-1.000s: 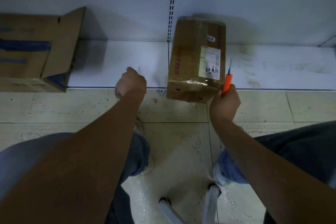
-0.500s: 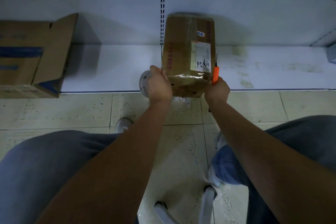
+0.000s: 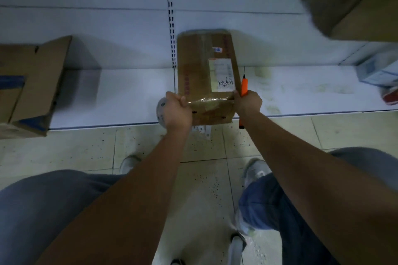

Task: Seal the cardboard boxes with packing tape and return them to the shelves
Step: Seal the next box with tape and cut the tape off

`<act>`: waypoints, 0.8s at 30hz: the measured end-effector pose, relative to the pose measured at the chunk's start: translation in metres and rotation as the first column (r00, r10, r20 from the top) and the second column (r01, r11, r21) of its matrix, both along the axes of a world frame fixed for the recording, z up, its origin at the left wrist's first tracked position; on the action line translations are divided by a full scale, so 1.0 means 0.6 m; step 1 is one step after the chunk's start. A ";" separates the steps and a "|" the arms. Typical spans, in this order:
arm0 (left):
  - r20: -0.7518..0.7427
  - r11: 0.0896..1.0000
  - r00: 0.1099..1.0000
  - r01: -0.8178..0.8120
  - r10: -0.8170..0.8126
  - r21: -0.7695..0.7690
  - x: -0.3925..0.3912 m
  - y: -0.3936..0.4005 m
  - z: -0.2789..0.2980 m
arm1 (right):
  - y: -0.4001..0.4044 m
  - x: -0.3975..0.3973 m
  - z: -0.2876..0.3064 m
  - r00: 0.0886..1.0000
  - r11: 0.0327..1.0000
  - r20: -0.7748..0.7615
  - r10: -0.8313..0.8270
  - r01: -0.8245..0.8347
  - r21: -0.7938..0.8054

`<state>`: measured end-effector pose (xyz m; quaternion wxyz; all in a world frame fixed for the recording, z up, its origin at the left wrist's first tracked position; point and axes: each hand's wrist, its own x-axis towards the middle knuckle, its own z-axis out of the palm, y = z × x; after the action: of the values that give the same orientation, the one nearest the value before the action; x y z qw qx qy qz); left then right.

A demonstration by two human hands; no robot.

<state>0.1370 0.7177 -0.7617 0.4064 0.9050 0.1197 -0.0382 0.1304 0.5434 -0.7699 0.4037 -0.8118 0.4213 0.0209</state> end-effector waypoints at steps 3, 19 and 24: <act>0.090 0.999 0.995 0.034 -0.035 0.013 -0.035 -0.035 0.019 | -0.041 -0.047 0.051 1.000 0.999 0.012 -0.026 0.026 -0.036; 0.240 0.804 0.804 0.581 -0.543 -0.128 -0.205 -0.535 0.079 | -0.607 -0.308 0.176 0.954 0.956 0.117 -0.277 0.286 -0.063; 0.214 0.744 0.745 0.660 -0.632 -0.102 -0.159 -0.644 0.015 | -0.675 -0.237 0.082 0.940 0.953 0.198 -0.278 0.295 -0.065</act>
<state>0.0417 0.3311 -0.7527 0.4524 0.8517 -0.2397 -0.1119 -0.0117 0.1384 -0.7207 0.4015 -0.7582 0.4959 -0.1342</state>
